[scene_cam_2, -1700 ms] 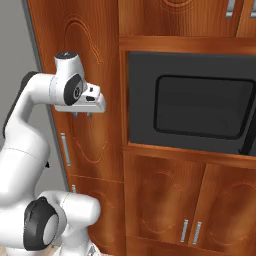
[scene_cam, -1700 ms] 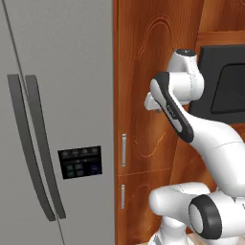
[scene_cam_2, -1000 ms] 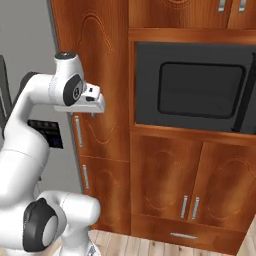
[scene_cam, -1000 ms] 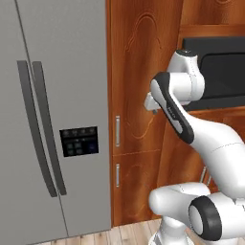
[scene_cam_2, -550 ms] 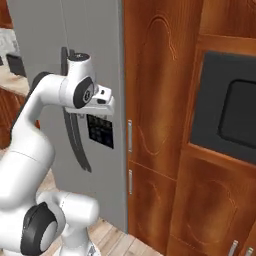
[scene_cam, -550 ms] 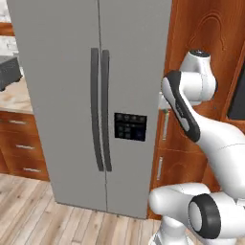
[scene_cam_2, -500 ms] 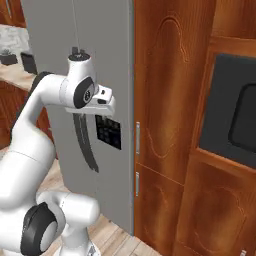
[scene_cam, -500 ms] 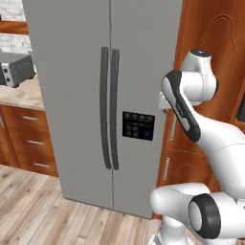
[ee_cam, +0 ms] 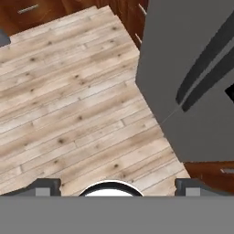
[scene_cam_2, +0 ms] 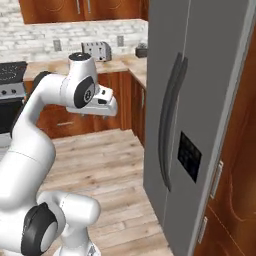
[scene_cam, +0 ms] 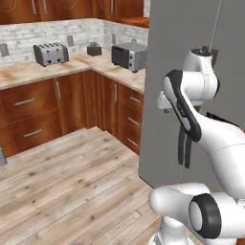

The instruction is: Navigate to the coffee machine.

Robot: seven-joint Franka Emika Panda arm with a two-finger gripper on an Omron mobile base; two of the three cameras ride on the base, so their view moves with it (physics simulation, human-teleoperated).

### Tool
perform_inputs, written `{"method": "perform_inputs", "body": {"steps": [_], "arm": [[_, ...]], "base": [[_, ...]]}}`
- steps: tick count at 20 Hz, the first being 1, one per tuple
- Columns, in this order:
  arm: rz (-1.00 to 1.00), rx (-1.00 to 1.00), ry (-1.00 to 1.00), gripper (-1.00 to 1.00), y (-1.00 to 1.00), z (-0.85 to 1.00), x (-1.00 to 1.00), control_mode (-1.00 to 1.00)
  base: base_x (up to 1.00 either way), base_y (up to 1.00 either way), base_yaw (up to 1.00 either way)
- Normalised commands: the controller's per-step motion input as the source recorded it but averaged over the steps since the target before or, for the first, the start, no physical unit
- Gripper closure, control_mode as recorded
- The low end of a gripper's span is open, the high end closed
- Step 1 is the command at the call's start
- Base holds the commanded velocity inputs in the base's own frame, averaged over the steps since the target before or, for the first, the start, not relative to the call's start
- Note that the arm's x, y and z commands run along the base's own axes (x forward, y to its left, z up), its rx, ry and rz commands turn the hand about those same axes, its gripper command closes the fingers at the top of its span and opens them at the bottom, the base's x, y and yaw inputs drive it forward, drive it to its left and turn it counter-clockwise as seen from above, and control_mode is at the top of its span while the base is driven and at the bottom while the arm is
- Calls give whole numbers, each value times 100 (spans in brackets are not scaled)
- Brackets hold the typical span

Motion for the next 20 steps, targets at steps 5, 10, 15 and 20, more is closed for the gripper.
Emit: {"method": "perform_inputs", "body": {"steps": [5, 10, 15, 20], "arm": [[0, 0, 0, -100, 0, 0, 0, 100], [0, 0, 0, -100, 0, 0, 0, 100], [0, 0, 0, -100, 0, 0, 0, 100], [0, 0, 0, -100, 0, 0, 0, 100]], "base": [[-10, 39, 93], [-9, 45, 60], [25, 47, -5], [100, 100, -11]]}}
